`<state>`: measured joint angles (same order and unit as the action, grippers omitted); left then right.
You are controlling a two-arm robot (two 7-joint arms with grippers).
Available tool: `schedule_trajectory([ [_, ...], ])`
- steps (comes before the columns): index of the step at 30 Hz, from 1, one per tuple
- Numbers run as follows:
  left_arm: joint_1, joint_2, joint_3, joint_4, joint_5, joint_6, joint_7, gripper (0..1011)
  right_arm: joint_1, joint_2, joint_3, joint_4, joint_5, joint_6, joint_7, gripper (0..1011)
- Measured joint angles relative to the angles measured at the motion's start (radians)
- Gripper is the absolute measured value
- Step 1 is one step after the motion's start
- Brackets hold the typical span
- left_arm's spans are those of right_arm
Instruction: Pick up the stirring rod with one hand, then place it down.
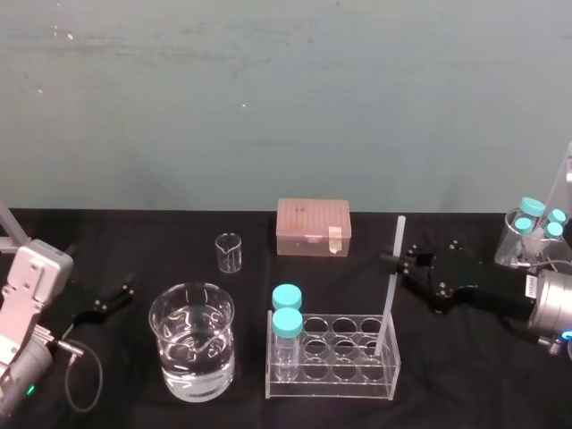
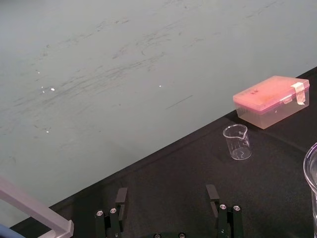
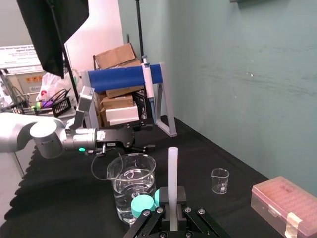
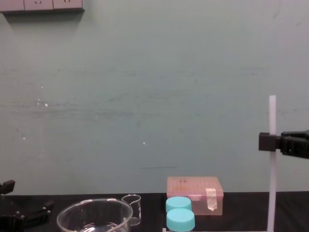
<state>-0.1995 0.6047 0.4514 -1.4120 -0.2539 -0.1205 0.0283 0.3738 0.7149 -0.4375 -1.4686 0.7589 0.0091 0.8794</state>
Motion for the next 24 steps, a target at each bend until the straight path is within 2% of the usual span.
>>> schedule_trajectory([
  [10,0.0,0.0,0.0,0.0,0.0,0.0,0.0,1005,0.013,-0.007,-0.042,0.034,-0.03,-0.05,0.003,72],
  [24,0.0,0.0,0.0,0.0,0.0,0.0,0.0,1005,0.01,-0.019,-0.063,0.069,-0.055,-0.062,-0.019,72],
])
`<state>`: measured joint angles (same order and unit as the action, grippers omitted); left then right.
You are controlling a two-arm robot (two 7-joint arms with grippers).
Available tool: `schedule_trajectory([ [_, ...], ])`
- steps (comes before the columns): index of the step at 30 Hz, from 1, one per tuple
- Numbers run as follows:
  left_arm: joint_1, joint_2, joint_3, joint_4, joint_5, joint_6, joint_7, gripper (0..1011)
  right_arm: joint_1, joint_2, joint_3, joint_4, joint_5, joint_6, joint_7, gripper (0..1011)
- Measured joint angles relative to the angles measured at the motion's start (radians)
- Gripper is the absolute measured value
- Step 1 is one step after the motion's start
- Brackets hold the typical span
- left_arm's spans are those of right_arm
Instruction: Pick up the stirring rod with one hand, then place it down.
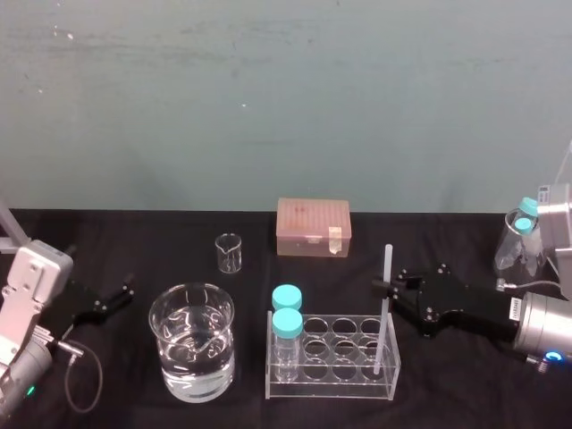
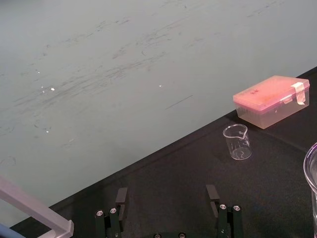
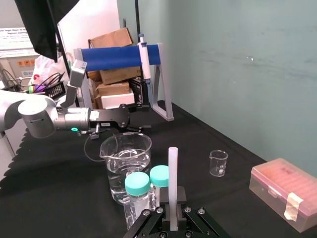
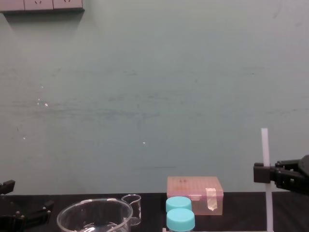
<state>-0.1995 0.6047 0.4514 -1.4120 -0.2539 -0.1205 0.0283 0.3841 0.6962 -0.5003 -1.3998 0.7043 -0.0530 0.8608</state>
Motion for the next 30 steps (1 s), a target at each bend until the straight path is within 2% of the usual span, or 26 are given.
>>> schedule_trajectory([
  [30,0.0,0.0,0.0,0.0,0.0,0.0,0.0,1005,0.004,-0.036,-0.011,0.043,-0.03,-0.01,-0.018,72],
])
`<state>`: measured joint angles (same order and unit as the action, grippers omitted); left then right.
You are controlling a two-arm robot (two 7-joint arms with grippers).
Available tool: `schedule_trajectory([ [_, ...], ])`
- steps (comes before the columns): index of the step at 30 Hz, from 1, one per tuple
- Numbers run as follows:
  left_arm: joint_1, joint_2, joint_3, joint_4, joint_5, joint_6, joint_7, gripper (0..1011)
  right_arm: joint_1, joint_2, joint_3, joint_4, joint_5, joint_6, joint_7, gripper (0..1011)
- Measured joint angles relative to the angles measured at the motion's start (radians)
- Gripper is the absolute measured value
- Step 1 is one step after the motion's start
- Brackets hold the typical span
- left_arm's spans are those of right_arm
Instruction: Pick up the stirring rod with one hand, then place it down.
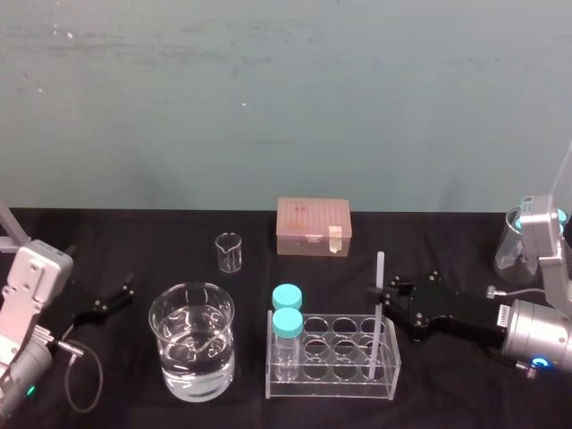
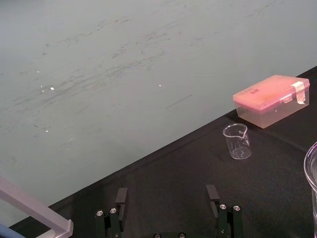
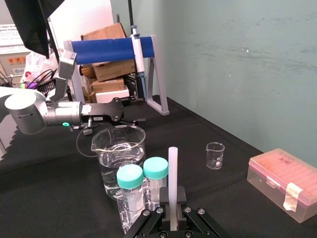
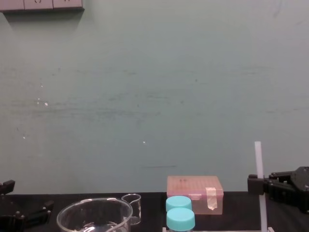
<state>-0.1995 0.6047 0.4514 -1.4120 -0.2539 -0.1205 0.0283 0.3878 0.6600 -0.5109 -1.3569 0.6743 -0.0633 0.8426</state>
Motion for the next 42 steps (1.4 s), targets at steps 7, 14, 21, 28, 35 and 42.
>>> schedule_trajectory([
  [7,0.0,0.0,0.0,0.0,0.0,0.0,0.0,1005,0.004,-0.006,-0.002,0.005,-0.005,0.003,-0.003,72],
  [14,0.0,0.0,0.0,0.0,0.0,0.0,0.0,1005,0.004,-0.005,-0.002,0.004,-0.004,0.004,-0.003,72],
  [21,0.0,0.0,0.0,0.0,0.0,0.0,0.0,1005,0.004,-0.004,-0.002,0.003,-0.004,0.004,-0.003,72],
  [28,0.0,0.0,0.0,0.0,0.0,0.0,0.0,1005,0.003,-0.004,-0.001,0.003,-0.003,0.004,-0.002,77],
  [35,0.0,0.0,0.0,0.0,0.0,0.0,0.0,1005,0.003,-0.003,-0.001,0.002,-0.002,0.004,-0.002,242],
  [42,0.0,0.0,0.0,0.0,0.0,0.0,0.0,1005,0.003,-0.003,-0.001,0.002,-0.002,0.004,-0.002,501],
])
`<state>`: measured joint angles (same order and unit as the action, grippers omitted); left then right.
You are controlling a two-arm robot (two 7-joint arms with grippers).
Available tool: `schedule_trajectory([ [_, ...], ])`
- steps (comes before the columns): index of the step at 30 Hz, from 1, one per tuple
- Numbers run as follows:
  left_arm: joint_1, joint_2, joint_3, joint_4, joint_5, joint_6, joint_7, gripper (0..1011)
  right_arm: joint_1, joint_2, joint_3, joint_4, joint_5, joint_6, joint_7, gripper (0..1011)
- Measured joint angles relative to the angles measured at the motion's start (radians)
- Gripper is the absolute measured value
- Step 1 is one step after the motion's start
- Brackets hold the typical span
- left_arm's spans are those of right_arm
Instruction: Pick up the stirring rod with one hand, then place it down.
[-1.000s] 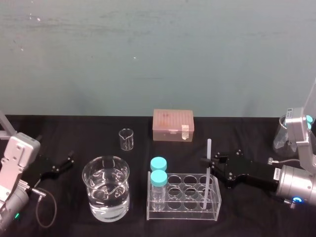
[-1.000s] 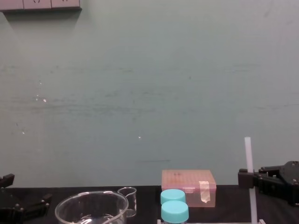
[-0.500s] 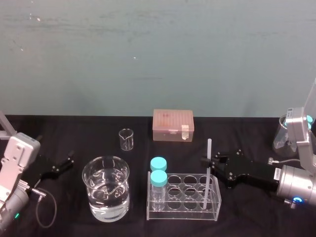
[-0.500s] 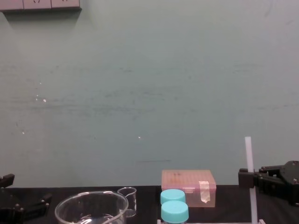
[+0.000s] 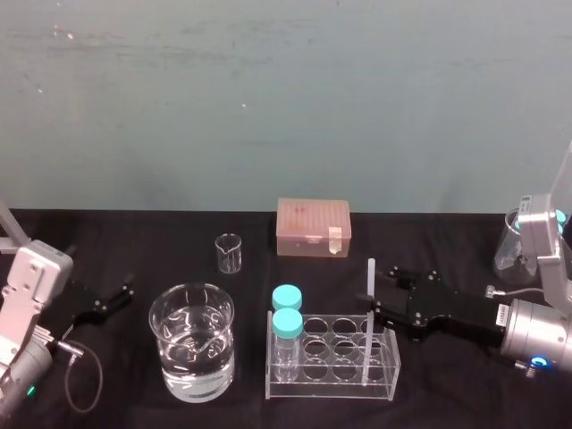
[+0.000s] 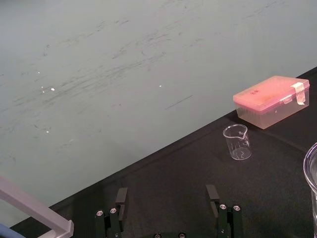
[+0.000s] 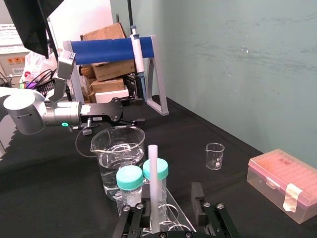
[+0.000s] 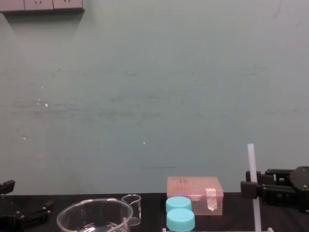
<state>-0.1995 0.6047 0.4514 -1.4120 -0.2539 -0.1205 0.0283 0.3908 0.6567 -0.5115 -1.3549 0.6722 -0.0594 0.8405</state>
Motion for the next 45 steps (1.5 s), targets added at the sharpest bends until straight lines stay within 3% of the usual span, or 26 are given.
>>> schedule_trajectory([
  [1,0.0,0.0,0.0,0.0,0.0,0.0,0.0,1005,0.0,0.0,0.0,0.0,0.0,0.0,0.0,501],
  [7,0.0,0.0,0.0,0.0,0.0,0.0,0.0,1005,0.0,0.0,0.0,0.0,0.0,0.0,0.0,730],
  [15,0.0,0.0,0.0,0.0,0.0,0.0,0.0,1005,0.0,0.0,0.0,0.0,0.0,0.0,0.001,957],
  [18,0.0,0.0,0.0,0.0,0.0,0.0,0.0,1005,0.0,0.0,0.0,0.0,0.0,0.0,0.001,1003],
  [24,0.0,0.0,0.0,0.0,0.0,0.0,0.0,1005,0.0,0.0,0.0,0.0,0.0,0.0,0.001,1003],
  [35,0.0,0.0,0.0,0.0,0.0,0.0,0.0,1005,-0.009,-0.016,0.078,-0.04,0.1,-0.087,0.052,1003],
  [39,0.0,0.0,0.0,0.0,0.0,0.0,0.0,1005,-0.003,-0.025,0.102,-0.054,0.113,-0.098,0.03,1003],
  [45,0.0,0.0,0.0,0.0,0.0,0.0,0.0,1005,0.002,-0.051,0.14,-0.079,0.091,-0.108,-0.095,1003],
])
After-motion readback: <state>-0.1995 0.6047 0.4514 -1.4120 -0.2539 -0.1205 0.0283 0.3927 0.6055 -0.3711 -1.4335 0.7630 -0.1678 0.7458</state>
